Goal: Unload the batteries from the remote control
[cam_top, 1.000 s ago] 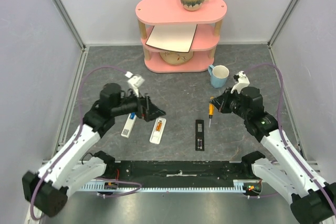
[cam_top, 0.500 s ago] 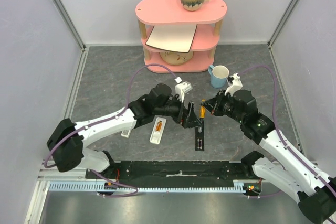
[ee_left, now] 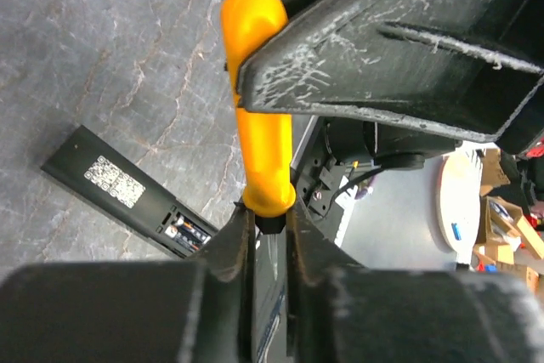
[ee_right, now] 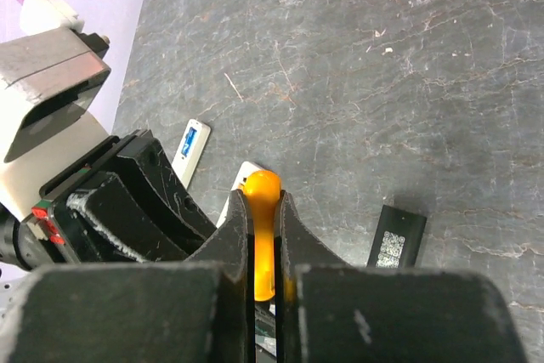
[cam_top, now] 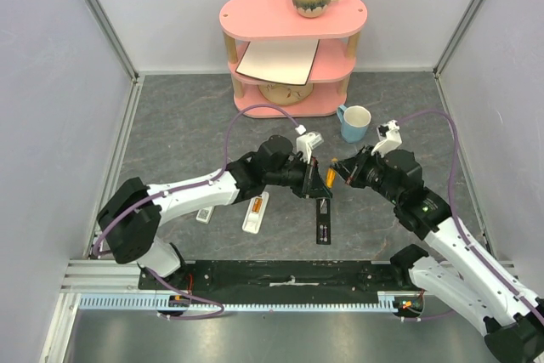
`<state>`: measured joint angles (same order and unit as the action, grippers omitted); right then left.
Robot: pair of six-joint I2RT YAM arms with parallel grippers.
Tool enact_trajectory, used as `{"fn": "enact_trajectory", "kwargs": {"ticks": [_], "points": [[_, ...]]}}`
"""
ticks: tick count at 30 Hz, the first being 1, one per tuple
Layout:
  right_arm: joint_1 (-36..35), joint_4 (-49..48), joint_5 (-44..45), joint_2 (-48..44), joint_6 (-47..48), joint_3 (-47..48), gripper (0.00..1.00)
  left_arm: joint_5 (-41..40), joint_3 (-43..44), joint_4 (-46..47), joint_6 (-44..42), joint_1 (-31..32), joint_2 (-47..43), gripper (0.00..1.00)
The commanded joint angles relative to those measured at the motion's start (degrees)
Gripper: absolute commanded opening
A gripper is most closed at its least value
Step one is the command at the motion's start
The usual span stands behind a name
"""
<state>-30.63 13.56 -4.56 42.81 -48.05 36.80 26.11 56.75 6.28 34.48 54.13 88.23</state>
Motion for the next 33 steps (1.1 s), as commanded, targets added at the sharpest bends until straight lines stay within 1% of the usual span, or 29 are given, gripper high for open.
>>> {"fn": "enact_trajectory", "kwargs": {"ticks": [1, 2, 3, 4, 5, 7, 8, 10, 11, 13, 14, 17, 18, 22, 23, 25, 26, 27, 28, 29, 30, 33], "points": [[-0.48, -3.80, -2.56, -1.58, -1.61, -0.23, 0.00, -0.62, 1.78, 4.18, 0.94, -0.16, -0.33, 0.02], [-0.48, -4.33, -2.91, -2.02, -1.34, -0.67, 0.02, -0.53, 1.70, 4.18, 0.85, -0.16, -0.77, 0.02], [-0.48, -4.51, -2.83, -2.20, -1.26, -0.85, 0.07, -0.71, 1.52, 4.00, 0.68, -0.16, -1.12, 0.02], [-0.48, -4.42, -2.65, -2.46, -0.91, -0.85, 0.14, -1.14, 1.43, 3.65, 0.42, -0.16, -1.47, 0.02], [-0.48, -4.16, -2.48, -2.64, -0.55, -0.85, 0.31, -2.02, 1.35, 2.17, -0.11, -0.25, -2.52, 0.02], [-0.39, -3.81, -1.86, -2.90, 0.33, -0.85, 0.48, -4.39, 1.08, 0.32, -0.81, -0.43, -3.76, 0.02], [-0.39, -3.63, -1.86, -2.99, 0.76, -0.67, 0.63, -5.36, 0.91, -1.87, -1.43, -0.60, -5.07, 0.02], [-0.48, -3.54, -2.38, -3.08, 2.08, -0.50, 0.76, -7.99, 0.20, -3.90, -1.87, -1.30, -6.92, 0.02], [-0.48, -3.63, -2.65, -3.43, 2.61, -0.41, 0.90, -8.61, -0.58, -5.48, -2.13, -1.65, -8.75, 0.02], [-0.48, -3.80, -3.00, -4.65, 4.36, -0.32, 0.98, -8.80, -1.64, -5.93, -2.75, -3.15, -10.70, 0.02], [-0.39, -4.07, -3.18, -5.01, 5.15, -0.32, 0.98, -8.18, -2.69, -8.11, -2.84, -3.76, -11.84, 0.02], [-0.48, -5.47, -5.80, -6.07, 8.05, 0.29, 0.98, -3.54, -4.89, -8.39, -4.15, -6.57, -15.97, 0.02], [-0.48, -5.82, -7.03, -6.16, 8.76, 0.55, 0.98, -0.56, -5.24, -8.83, -4.59, -7.71, -17.89, 0.02], [-0.48, -9.24, -13.97, -5.19, 10.52, 1.44, 0.98, 6.92, -6.04, -10.24, -8.98, -8.78, -22.03, 0.02], [-0.39, -12.13, -17.82, -4.84, 10.09, 1.26, 0.98, 8.50, -6.04, -10.33, -9.77, -8.78, -22.91, 0.02], [-0.48, -16.70, -22.31, -3.70, 8.51, 0.13, 0.95, 12.73, -6.48, -9.28, -10.92, -8.78, -25.11, 0.02], [-0.48, -22.90, -24.69, -3.17, 5.54, -0.67, 0.94, 14.13, -6.65, -8.92, -11.27, -8.78, -25.55, 0.02], [-0.48, -26.53, -29.50, -2.65, 3.69, -1.54, 0.94, 16.41, -6.83, -8.31, -11.36, -8.78, -25.91, 0.02], [-0.48, -30.22, -31.46, -1.34, 2.01, -3.03, 0.91, 17.91, -7.00, -6.74, -11.19, -8.78, -26.26, 0.02], [-0.48, -36.26, -32.87, -0.63, 0.00, -3.66, 0.89, 19.14, -7.18, -6.46, -10.93, -8.69, -26.52, 0.02], [-0.39, -38.59, -34.62, 0.08, -2.63, -4.10, 0.88, 21.85, -7.27, -4.55, -10.58, -8.69, -26.44, 0.02], [-0.92, -45.63, -36.30, 2.27, -6.77, -5.94, 0.83, 26.96, -7.44, -1.02, -9.08, -8.60, -25.47, 0.02]]}}
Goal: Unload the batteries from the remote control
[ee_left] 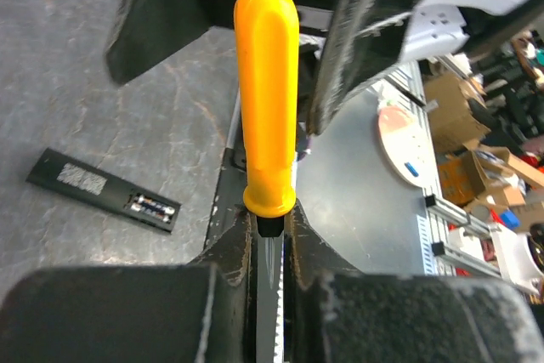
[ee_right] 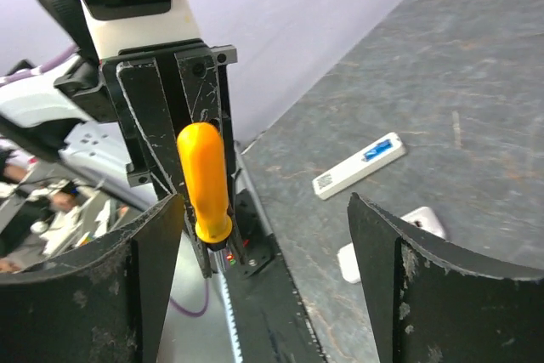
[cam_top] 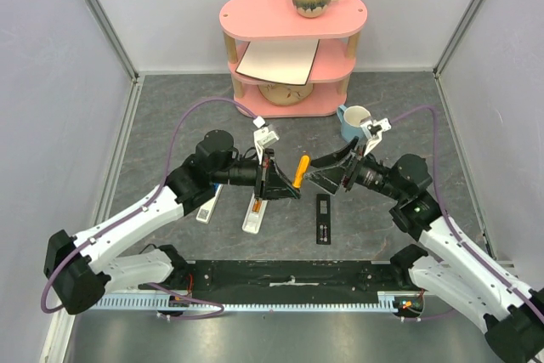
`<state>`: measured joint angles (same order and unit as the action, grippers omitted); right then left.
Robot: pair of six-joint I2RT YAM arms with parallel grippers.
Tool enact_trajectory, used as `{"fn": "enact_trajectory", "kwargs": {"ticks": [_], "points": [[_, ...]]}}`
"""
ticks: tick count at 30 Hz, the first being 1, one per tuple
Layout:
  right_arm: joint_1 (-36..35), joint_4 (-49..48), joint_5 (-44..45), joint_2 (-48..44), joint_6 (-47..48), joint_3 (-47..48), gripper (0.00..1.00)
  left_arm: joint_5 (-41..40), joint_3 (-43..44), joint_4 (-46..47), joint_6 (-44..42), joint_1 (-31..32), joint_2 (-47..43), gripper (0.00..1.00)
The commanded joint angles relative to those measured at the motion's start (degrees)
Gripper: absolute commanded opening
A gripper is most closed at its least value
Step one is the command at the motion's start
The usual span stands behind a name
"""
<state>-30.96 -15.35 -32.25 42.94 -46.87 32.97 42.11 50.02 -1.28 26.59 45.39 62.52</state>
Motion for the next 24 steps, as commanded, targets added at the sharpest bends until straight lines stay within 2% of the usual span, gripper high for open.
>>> {"fn": "enact_trajectory", "kwargs": {"ticks": [1, 6, 7, 9, 12, 13, 15, 16, 17, 19, 20, 23, 24], "points": [[-0.85, -18.20, -9.05, 2.93, -8.58, -2.56, 0.80, 11.50, -0.63, 6.81, -0.93, 0.14, 0.41, 0.02], [-2.26, -21.21, -8.88, 3.64, -9.11, -2.47, 0.68, 12.38, -0.71, 7.17, -0.92, 0.23, 1.11, 0.02], [-2.44, -21.64, -8.71, 3.56, -9.20, -2.56, 0.62, 12.65, -0.71, 7.34, -0.84, 0.23, 1.20, 0.02], [-2.79, -22.78, -8.53, 3.56, -9.73, -2.82, 0.59, 13.00, -0.80, 7.43, -0.84, 0.32, 1.55, 0.02], [-3.23, -26.65, -9.23, 4.08, -11.84, -3.09, 0.40, 12.74, -0.89, 7.43, -0.75, 0.32, 1.81, 0.02], [-3.40, -26.22, -9.50, 4.43, -11.84, -2.57, 0.23, 12.56, -0.89, 7.34, -0.66, 0.32, 1.99, 0.02], [-3.76, -24.21, -9.59, 4.52, -10.18, -1.86, 0.08, 11.69, -0.89, 7.08, -0.57, 0.32, 1.99, 0.02], [-3.76, -19.67, -8.98, 4.09, -9.04, -1.07, 0.00, 11.33, -0.80, 6.91, -0.66, 0.32, 1.90, 0.04], [-3.93, -16.67, -6.62, 3.65, -6.07, -0.63, 0.00, 10.20, -0.63, 6.38, -0.84, 0.32, 1.73, 0.25], [-3.93, -7.55, -3.45, 1.99, -3.33, 0.86, 0.00, 8.87, -0.45, 5.07, -1.45, 0.32, 1.46, 0.49], [-4.02, -6.02, -1.95, 1.28, -2.70, 0.95, 0.00, 7.48, -0.45, 4.80, -1.71, 0.32, 0.94, 0.66], [-4.02, -4.16, 1.30, -1.01, -2.96, 0.52, 0.00, 5.45, -0.71, 4.79, -1.89, 0.32, 0.32, 0.77], [-4.02, -2.42, 4.18, -1.71, -3.05, 1.12, 0.00, 5.27, -0.71, 5.14, -1.54, 0.32, 0.49, 0.78]]}}
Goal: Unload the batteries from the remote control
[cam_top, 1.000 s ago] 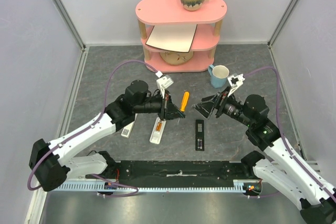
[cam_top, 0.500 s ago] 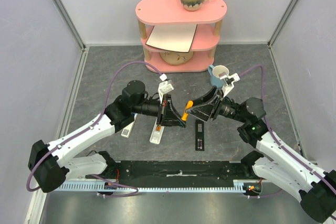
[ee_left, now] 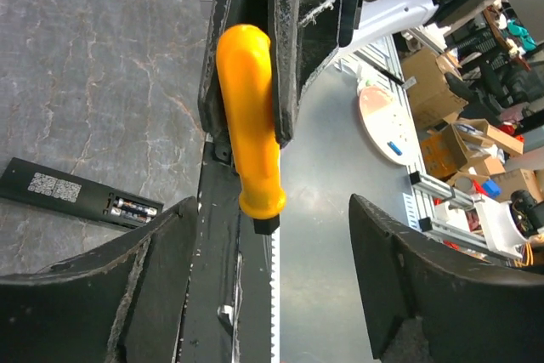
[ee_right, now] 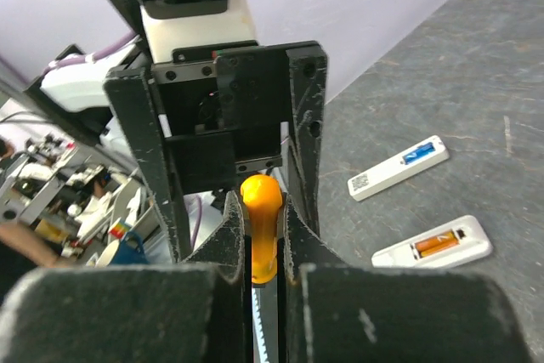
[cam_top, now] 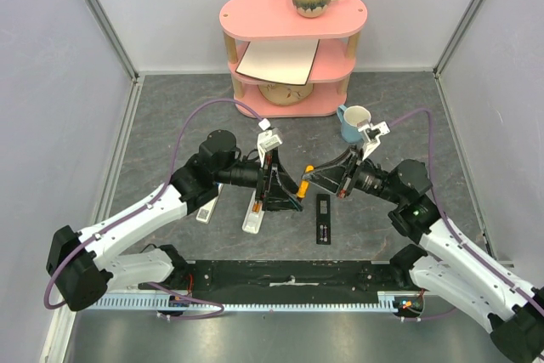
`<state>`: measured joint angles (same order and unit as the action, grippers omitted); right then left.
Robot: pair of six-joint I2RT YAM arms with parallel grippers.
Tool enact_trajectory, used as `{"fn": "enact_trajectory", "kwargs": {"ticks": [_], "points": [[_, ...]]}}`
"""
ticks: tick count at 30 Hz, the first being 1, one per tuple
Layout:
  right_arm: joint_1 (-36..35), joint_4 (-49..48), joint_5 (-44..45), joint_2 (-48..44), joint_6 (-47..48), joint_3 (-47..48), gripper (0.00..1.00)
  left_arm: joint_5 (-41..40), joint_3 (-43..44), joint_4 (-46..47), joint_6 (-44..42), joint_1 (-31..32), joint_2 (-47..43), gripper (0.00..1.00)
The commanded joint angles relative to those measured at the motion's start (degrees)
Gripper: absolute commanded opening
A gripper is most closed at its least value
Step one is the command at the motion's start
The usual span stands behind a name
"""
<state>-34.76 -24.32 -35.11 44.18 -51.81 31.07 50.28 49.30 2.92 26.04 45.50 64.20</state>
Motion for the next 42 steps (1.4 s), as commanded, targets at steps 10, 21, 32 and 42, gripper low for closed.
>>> {"fn": "enact_trajectory", "kwargs": {"ticks": [10, 21, 32, 42], "points": [[-0.30, 8.05, 13.40, -6.48, -1.54, -0.39, 0.00, -1.42, 0.27, 8.15, 3.66, 0.38, 4.61, 0.46], [-0.30, 9.37, 15.25, -8.76, -0.84, -1.19, 0.29, -2.12, -0.34, 8.86, 4.02, 0.47, 3.74, 0.02], [-0.30, 13.60, 12.79, -9.82, 3.74, 1.36, 0.64, -1.33, -1.14, 8.77, 3.75, 0.56, 2.59, 0.02], [-0.30, -0.29, 5.50, -6.48, -2.24, -1.80, 0.46, -0.36, -1.57, 9.30, 4.10, 0.91, 2.86, 0.02]]}}
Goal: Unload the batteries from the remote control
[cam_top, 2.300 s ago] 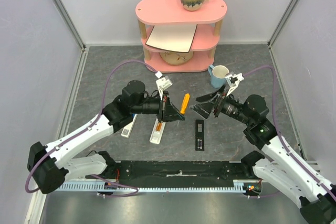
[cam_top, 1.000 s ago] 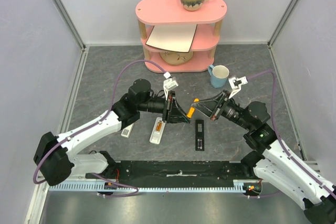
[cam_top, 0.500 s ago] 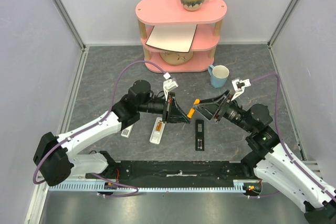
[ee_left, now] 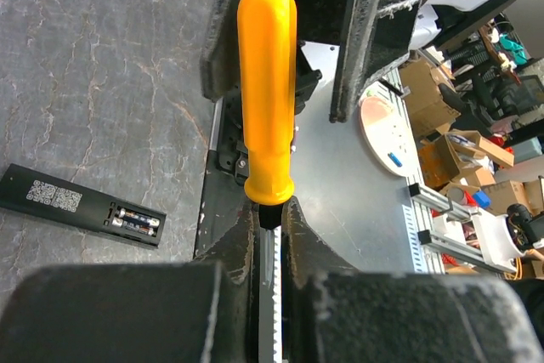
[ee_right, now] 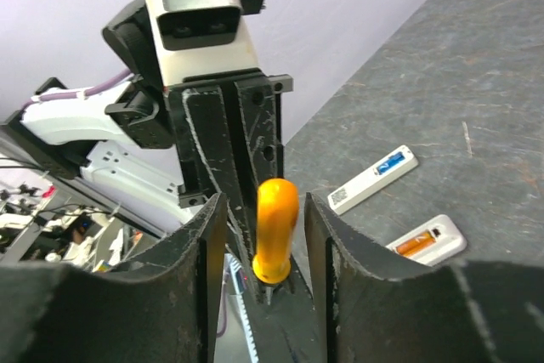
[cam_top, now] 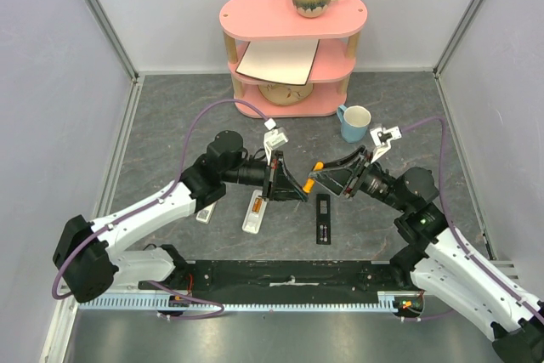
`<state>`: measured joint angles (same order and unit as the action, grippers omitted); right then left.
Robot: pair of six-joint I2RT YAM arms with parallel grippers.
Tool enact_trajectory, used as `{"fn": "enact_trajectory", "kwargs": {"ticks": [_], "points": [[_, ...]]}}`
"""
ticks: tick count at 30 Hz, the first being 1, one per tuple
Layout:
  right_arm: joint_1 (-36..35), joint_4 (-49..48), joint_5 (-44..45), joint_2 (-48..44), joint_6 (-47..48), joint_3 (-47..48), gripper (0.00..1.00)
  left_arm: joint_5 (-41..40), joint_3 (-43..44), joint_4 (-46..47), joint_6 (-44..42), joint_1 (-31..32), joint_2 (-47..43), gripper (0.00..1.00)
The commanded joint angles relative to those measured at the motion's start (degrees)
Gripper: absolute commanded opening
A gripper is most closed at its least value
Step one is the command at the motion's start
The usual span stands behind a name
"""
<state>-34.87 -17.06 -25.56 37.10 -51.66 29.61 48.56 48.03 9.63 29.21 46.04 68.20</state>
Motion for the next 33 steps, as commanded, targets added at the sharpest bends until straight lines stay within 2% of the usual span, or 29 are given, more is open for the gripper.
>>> {"fn": "enact_trajectory", "kwargs": {"ticks": [1, 2, 3, 6, 7, 10, 11, 13, 14, 16, 17, 22, 23, 26, 29, 33], "points": [[-0.11, -7.64, -4.14, 0.60, -2.39, -0.34, 0.42, 1.37, -0.31, 2.59, 0.93, 0.36, -1.23, 0.02], [-0.11, -7.72, -4.15, 0.43, -2.39, -0.25, 0.38, 1.37, -0.31, 2.59, 0.93, 0.36, -1.23, 0.02], [-0.11, -7.46, -4.41, 0.34, -1.96, -0.16, 0.24, 1.28, -0.31, 2.59, 0.93, 0.36, -1.23, 0.02], [-0.19, -5.62, -4.41, 0.08, -0.99, 0.54, 0.00, 1.19, -0.22, 2.68, 1.02, 0.36, -1.41, 0.02], [-0.20, -4.40, -4.23, -0.01, -0.20, 0.63, 0.00, 1.02, -0.22, 2.59, 1.02, 0.36, -1.41, 0.02], [-0.19, -1.76, -3.01, -1.06, 1.55, 1.07, 0.00, 0.40, -0.22, 1.98, 0.50, 0.36, -2.02, 0.31], [-0.20, -0.88, -2.65, -1.24, 2.17, 1.33, 0.00, -0.99, -0.22, 0.49, 0.15, 0.36, -2.54, 0.51], [-0.20, 2.11, -1.69, -1.94, 4.10, 2.03, 0.00, -3.28, -0.65, -1.27, -1.34, 0.36, -4.65, 0.65], [-0.20, 3.16, -1.34, -2.47, 4.89, 2.64, 0.00, -7.03, -0.92, -2.15, -2.13, 0.28, -5.53, 0.73], [-0.20, 6.41, -0.37, -3.08, 6.21, 3.18, 0.00, -11.27, -2.32, -4.79, -2.84, 0.28, -8.68, 0.80], [-0.11, 7.47, 0.59, -3.61, 7.52, 3.61, 0.00, -16.77, -2.68, -5.93, -3.28, 0.19, -9.75, 0.83], [-0.20, 10.81, 2.00, -5.55, 9.73, 4.06, 0.00, -35.78, -4.96, -18.48, -4.42, 0.19, -14.15, 0.89], [-0.20, 11.25, 2.27, -6.07, 10.17, 4.14, 0.00, -42.42, -4.96, -20.51, -4.60, 0.19, -14.59, 0.90], [-0.11, 13.28, 3.85, -6.52, 11.31, 4.23, 0.00, -52.55, -4.79, -28.68, -5.22, 0.28, -12.76, 0.91], [-0.11, 13.72, 4.12, -6.17, 11.93, 3.62, 0.00, -57.95, -3.91, -35.10, -4.61, 0.28, -8.73, 0.90], [-0.20, 13.72, 4.38, -5.46, 12.28, 3.00, 0.00, -59.81, -4.08, -38.01, -2.94, 0.36, -3.54, 0.90]]}}
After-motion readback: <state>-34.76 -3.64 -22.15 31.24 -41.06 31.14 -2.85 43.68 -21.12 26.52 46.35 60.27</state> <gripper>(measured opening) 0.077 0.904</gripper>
